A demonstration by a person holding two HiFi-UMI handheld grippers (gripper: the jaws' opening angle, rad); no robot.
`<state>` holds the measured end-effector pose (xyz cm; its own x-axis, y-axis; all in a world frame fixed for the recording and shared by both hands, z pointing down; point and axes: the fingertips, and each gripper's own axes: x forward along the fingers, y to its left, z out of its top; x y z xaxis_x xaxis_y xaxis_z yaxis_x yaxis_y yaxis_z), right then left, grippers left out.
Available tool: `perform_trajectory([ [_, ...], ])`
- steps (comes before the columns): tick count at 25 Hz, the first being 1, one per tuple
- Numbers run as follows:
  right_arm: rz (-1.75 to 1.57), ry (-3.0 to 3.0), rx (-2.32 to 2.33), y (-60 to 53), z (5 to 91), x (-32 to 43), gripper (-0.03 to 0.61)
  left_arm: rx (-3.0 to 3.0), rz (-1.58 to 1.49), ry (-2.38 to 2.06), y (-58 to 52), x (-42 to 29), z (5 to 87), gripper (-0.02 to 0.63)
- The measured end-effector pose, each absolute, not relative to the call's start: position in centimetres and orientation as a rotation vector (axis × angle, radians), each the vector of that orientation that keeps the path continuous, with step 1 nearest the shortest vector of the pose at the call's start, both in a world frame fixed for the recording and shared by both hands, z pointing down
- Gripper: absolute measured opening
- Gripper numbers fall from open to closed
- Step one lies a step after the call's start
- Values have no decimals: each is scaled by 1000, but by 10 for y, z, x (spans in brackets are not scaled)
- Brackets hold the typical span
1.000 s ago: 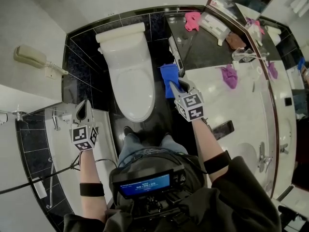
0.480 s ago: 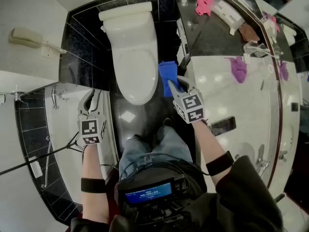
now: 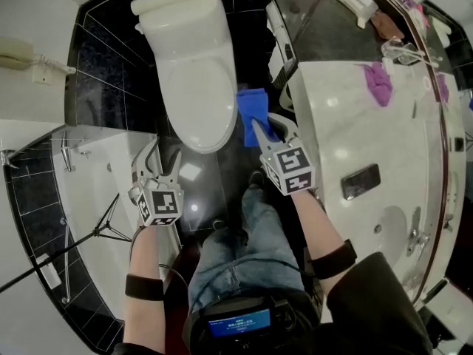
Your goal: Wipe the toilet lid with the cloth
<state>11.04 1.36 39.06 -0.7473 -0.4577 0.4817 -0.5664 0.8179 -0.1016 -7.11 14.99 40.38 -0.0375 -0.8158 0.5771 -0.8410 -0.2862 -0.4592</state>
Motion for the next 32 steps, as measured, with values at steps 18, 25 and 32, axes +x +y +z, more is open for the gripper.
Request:
perform_trajectory([
  [18, 282, -2564, 866, 31, 640, 77, 91, 2358, 1660, -1638, 176, -44, 716, 283],
  [25, 271, -2553, 924, 5, 704, 90, 91, 2382, 1768, -1512, 160, -34, 799, 254],
  [32, 272, -2517, 963, -7, 748, 110, 91, 2393, 1870, -1433, 153, -34, 847, 216],
])
